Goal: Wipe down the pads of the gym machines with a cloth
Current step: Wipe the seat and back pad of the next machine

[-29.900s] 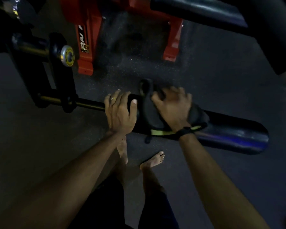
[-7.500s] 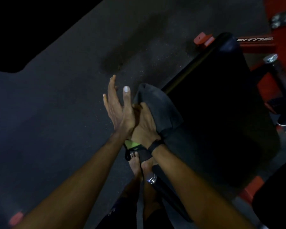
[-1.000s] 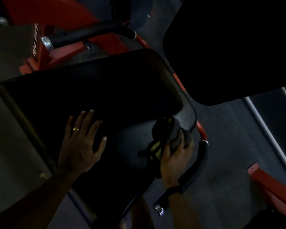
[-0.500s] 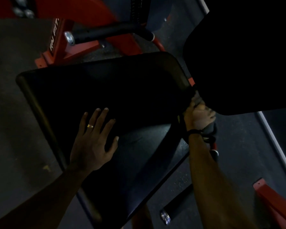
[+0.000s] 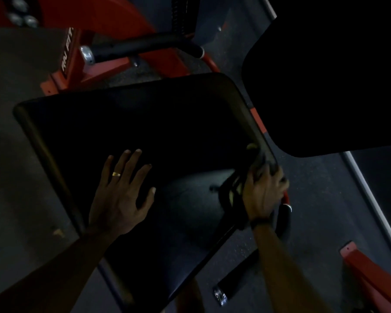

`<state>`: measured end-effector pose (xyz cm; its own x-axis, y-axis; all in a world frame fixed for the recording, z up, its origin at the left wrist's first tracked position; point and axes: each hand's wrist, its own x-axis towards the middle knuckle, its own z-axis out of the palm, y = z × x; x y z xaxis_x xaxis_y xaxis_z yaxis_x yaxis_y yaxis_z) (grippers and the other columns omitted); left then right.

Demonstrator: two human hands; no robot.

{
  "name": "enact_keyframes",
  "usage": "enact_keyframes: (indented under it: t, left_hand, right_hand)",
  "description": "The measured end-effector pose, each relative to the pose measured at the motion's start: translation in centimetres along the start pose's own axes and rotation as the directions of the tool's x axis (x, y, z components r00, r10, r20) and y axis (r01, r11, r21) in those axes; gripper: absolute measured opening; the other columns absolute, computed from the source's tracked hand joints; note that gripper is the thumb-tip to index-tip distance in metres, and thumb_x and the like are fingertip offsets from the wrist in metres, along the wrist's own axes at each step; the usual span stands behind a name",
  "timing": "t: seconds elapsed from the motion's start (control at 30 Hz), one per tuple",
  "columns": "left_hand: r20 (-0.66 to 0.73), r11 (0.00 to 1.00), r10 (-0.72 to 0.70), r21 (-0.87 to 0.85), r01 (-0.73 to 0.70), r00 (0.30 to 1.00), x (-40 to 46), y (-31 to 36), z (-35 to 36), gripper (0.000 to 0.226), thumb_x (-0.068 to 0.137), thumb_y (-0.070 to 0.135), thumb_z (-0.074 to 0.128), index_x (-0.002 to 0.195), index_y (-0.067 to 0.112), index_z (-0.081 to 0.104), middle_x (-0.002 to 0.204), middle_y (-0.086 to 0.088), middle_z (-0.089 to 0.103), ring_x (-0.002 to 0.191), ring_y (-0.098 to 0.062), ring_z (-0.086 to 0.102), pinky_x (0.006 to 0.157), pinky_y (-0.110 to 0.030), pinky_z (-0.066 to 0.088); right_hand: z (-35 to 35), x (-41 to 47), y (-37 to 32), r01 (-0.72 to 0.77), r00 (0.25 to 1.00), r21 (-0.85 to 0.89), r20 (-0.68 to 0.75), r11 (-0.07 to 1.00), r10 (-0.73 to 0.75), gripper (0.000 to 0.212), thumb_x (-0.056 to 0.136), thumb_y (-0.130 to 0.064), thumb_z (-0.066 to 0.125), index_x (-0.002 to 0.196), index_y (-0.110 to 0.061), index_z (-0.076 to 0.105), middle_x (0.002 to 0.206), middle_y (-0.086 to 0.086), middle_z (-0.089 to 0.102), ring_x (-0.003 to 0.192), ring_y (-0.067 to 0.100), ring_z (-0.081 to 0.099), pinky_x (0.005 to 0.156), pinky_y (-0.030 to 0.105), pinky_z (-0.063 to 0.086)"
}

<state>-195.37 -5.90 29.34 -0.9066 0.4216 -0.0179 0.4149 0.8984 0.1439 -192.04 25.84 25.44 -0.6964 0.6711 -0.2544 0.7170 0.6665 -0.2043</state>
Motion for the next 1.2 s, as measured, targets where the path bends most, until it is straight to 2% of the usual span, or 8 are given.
enact_keyframes:
  t: [0.1, 0.2, 0.37, 0.5, 0.63, 0.9, 1.03, 1.2]
  left_hand:
    - [0.002, 1.0, -0.009, -0.004, 0.009, 1.0, 0.1, -0.1, 0.1, 0.053, 0.095, 0.041, 0.048, 0.133, 0.005, 0.06, 0.154, -0.02, 0.041, 0.144, -0.039, 0.038, 0.117, -0.06, 0.026]
    - [-0.005, 0.999, -0.023, -0.037, 0.023, 1.0, 0.1, 0.0, 0.0, 0.055, 0.098, 0.04, 0.043, 0.14, 0.006, 0.054, 0.159, -0.02, 0.033, 0.144, -0.038, 0.036, 0.118, -0.059, 0.024]
    - [-0.042, 0.996, -0.062, -0.06, 0.059, 0.997, 0.0, 0.3, -0.6, 0.063, 0.098, 0.04, 0.041, 0.148, 0.001, 0.043, 0.163, -0.024, 0.02, 0.147, -0.041, 0.032, 0.12, -0.059, 0.021]
    - [-0.033, 0.995, -0.073, -0.07, 0.07, 0.997, 0.1, 0.3, -0.6, 0.066, 0.099, 0.044, 0.042, 0.149, 0.001, 0.041, 0.163, -0.025, 0.019, 0.148, -0.041, 0.029, 0.119, -0.062, 0.021]
    - [-0.048, 0.995, -0.068, -0.077, 0.064, 0.997, 0.0, 0.2, -0.6, 0.065, 0.099, 0.044, 0.042, 0.148, 0.001, 0.041, 0.162, -0.025, 0.02, 0.148, -0.04, 0.027, 0.12, -0.061, 0.018]
    - [-0.049, 0.995, -0.086, -0.062, 0.083, 0.995, -0.1, 0.2, -0.5, 0.061, 0.102, 0.044, 0.038, 0.142, -0.002, 0.047, 0.162, -0.026, 0.02, 0.149, -0.04, 0.026, 0.122, -0.06, 0.015]
    - [-0.034, 0.991, -0.113, -0.079, 0.11, 0.993, 0.0, 0.2, -0.5, 0.064, 0.101, 0.045, 0.04, 0.144, -0.002, 0.045, 0.162, -0.026, 0.021, 0.149, -0.04, 0.026, 0.121, -0.061, 0.017]
    - [-0.022, 0.99, -0.113, -0.084, 0.111, 0.993, 0.1, 0.2, -0.5, 0.064, 0.1, 0.045, 0.04, 0.144, -0.001, 0.045, 0.162, -0.024, 0.021, 0.15, -0.038, 0.025, 0.121, -0.06, 0.016]
  right_hand:
    - [0.9, 5.7, -8.0, -0.195, 0.981, 0.024, -0.011, 0.981, 0.195, 0.055, 0.099, -0.043, 0.044, 0.148, -0.016, 0.047, 0.162, 0.015, 0.025, 0.148, 0.044, 0.015, 0.115, 0.063, 0.018]
    - [2.7, 3.5, -13.1, 0.184, 0.983, -0.034, 0.02, 0.982, -0.183, 0.052, 0.099, -0.039, 0.04, 0.147, -0.021, 0.046, 0.161, 0.012, 0.029, 0.149, 0.043, 0.018, 0.114, 0.064, 0.022]
    - [-0.2, -11.6, -6.3, 0.731, 0.676, -0.017, 0.152, 0.682, -0.721, 0.061, 0.081, -0.044, 0.056, 0.14, -0.035, 0.048, 0.145, 0.002, 0.042, 0.135, 0.035, 0.039, 0.101, 0.055, 0.036]
    - [-0.4, -4.8, 0.1, 0.305, 0.951, -0.169, 0.004, 0.937, -0.308, 0.053, 0.084, -0.048, 0.037, 0.125, -0.019, 0.057, 0.131, 0.016, 0.048, 0.117, 0.042, 0.046, 0.091, 0.059, 0.039]
    - [0.9, 3.3, -8.6, -0.081, 0.995, -0.098, -0.069, 0.992, 0.074, 0.06, 0.095, -0.049, 0.029, 0.125, -0.011, 0.064, 0.139, 0.02, 0.045, 0.127, 0.042, 0.04, 0.097, 0.055, 0.032]
    - [0.8, -12.8, -8.6, 0.694, 0.717, -0.03, 0.111, 0.719, -0.688, 0.054, 0.081, -0.047, 0.054, 0.132, -0.033, 0.049, 0.137, 0.002, 0.044, 0.121, 0.032, 0.043, 0.092, 0.054, 0.041]
    - [0.1, -6.6, -0.5, 0.455, 0.889, -0.115, 0.014, 0.883, -0.457, 0.045, 0.082, -0.035, 0.059, 0.124, -0.019, 0.059, 0.13, 0.015, 0.05, 0.115, 0.04, 0.045, 0.09, 0.06, 0.039]
    - [1.0, 5.8, -8.5, -0.085, 0.993, -0.05, -0.093, 0.995, 0.08, 0.063, 0.092, -0.045, 0.023, 0.127, -0.011, 0.063, 0.145, 0.022, 0.044, 0.132, 0.044, 0.038, 0.101, 0.056, 0.029]
